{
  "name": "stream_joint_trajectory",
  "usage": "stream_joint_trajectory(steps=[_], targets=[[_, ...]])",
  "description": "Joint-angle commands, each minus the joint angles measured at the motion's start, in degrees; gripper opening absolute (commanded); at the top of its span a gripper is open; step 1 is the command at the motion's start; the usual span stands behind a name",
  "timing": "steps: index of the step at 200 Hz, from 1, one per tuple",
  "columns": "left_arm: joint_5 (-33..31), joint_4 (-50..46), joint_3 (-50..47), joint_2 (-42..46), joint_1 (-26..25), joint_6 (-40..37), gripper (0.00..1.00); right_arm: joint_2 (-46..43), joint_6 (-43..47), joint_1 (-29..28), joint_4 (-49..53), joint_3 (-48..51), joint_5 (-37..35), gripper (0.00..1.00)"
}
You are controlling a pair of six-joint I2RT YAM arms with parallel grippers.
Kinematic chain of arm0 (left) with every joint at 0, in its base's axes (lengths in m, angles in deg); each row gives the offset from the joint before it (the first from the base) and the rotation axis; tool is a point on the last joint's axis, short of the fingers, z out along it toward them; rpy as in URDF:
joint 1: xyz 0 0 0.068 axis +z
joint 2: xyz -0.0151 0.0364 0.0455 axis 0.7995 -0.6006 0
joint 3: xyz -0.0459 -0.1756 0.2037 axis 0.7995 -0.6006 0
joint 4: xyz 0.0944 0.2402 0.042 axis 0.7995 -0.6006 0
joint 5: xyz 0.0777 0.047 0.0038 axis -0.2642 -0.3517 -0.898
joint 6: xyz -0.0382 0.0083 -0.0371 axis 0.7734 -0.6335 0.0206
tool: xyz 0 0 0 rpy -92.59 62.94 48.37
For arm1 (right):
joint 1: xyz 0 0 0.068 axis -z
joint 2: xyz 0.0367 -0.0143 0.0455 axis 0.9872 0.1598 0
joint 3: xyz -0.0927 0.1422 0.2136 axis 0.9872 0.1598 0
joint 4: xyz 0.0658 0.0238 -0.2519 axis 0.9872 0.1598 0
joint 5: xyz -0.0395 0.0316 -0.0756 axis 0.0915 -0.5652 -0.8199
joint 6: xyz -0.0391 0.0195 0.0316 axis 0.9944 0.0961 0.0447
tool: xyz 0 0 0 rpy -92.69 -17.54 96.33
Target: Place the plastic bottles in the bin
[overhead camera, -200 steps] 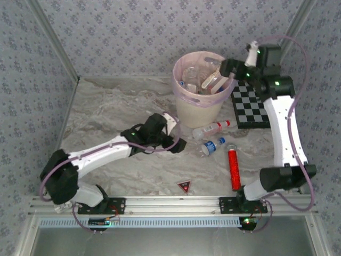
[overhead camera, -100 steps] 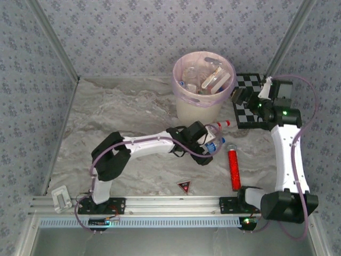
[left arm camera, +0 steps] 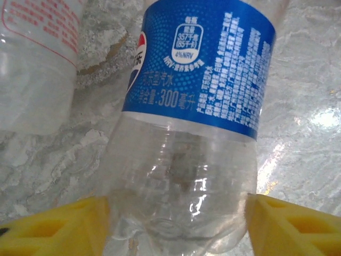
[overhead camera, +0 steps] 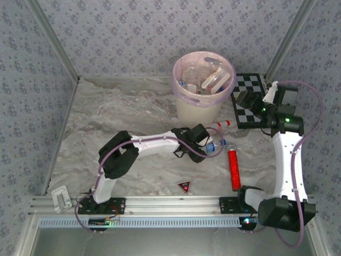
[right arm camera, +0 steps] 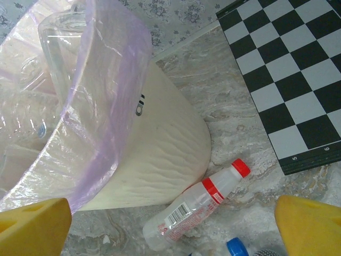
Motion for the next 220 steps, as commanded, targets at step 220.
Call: stream_joint_trajectory(steps=[220], targets=[[-3.74, 31.95, -40.94, 46.25, 7.18, 13.29, 0.28, -7.31, -0.83, -15.10, -18.91, 10.09, 25.22, 0.95]])
